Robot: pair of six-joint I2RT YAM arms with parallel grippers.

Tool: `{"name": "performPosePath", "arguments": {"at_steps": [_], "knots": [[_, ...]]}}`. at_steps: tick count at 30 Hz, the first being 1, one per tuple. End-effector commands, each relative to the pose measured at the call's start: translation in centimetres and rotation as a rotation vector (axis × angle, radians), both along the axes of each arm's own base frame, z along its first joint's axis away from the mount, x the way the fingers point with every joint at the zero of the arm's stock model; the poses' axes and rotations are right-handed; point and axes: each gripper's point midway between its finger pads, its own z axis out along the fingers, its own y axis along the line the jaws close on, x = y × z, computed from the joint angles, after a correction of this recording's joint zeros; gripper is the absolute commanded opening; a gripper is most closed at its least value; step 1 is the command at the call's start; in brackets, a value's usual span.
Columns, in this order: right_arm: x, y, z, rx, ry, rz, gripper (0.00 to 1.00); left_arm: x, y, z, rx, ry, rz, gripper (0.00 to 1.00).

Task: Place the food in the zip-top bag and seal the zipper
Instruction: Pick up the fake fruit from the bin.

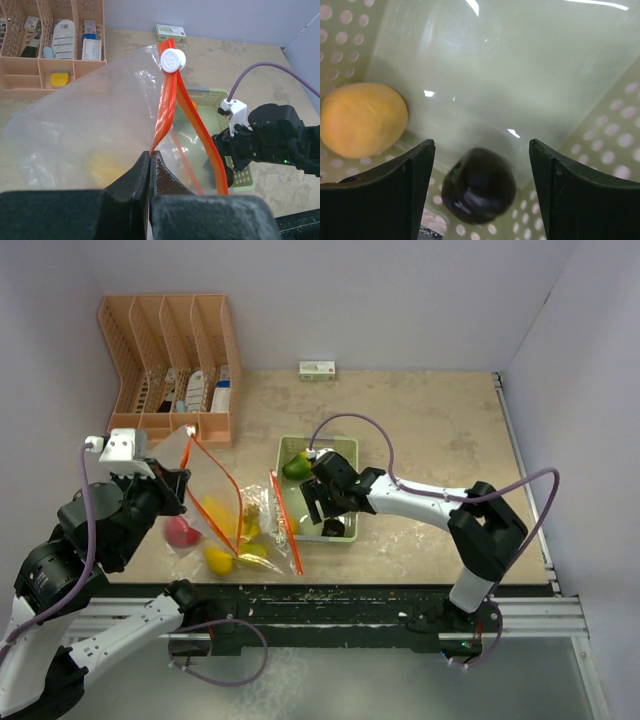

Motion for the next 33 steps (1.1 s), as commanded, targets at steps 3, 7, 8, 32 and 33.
{"name": "performPosePath", "arguments": {"at_steps": [3, 7, 8, 32, 33], "knots": [[-0.5, 1.2, -3.4, 0.033, 0.050, 0.005, 0.78, -0.1, 0.4, 1.2, -0.020, -0.029, 0.013, 0.00], [-1.0, 0.0, -5.1, -0.019, 0.074, -0.007, 0.77, 0.0, 0.3, 0.7, -0.018, -0.009, 0.022, 0.00], [-1.1, -0.5, -5.3, -0.034, 0.071, -0.018, 0.78, 0.1, 0.3, 0.6, -0.018, -0.006, 0.023, 0.00], [-2.5, -5.1, -1.7, -0.222, 0.093, -0.050, 0.80, -0.3, -0.9, 0.1, -0.084, -0.033, -0.034, 0.00], [-2.7, -5.3, -1.7, -0.225, 0.101, -0.057, 0.80, -0.3, -0.7, 0.1, -0.084, -0.036, -0.030, 0.00]]}}
